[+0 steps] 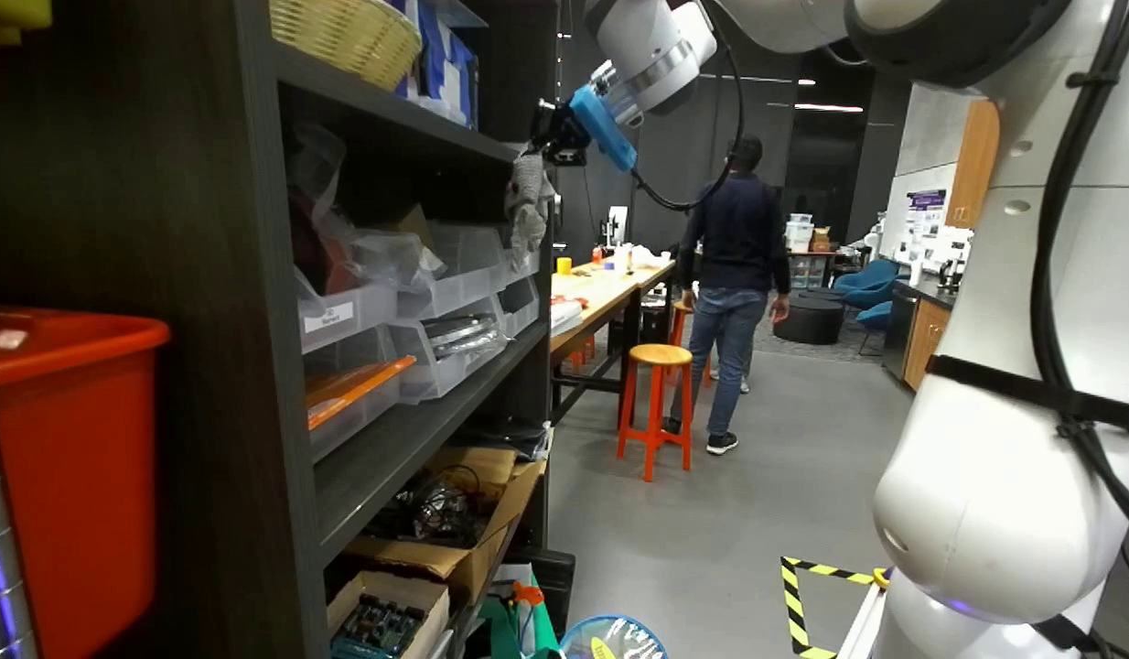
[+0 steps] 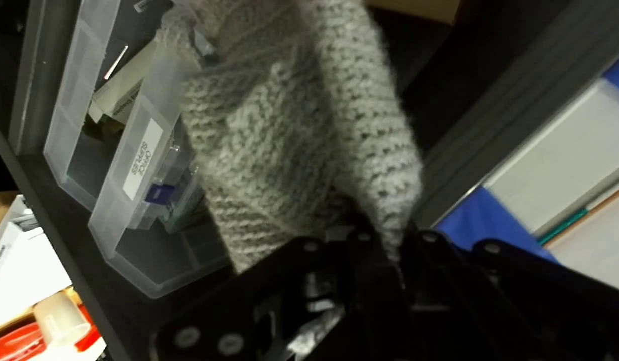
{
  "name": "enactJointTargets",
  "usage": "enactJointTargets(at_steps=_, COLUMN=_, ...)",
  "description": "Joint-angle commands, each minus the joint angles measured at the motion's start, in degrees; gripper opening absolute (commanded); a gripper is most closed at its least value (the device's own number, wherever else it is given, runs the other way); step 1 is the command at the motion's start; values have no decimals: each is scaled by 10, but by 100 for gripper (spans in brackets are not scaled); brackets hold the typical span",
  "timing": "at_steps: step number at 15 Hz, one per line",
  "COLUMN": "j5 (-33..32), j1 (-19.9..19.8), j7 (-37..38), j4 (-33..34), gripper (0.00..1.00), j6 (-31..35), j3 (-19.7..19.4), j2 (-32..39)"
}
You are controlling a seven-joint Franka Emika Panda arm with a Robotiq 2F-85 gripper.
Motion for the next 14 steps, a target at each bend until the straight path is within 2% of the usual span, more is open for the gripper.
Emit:
enactJointTargets(at_steps=1, j5=4, j1=14, j7=-43, j4=-68, gripper=3, j6=3, j3=6, j2=-62)
enactJointTargets(at_steps=14, j5=-9, j1=72, j7=-109, j4=-181, gripper=3, j6=10, j3=15, j2=-173)
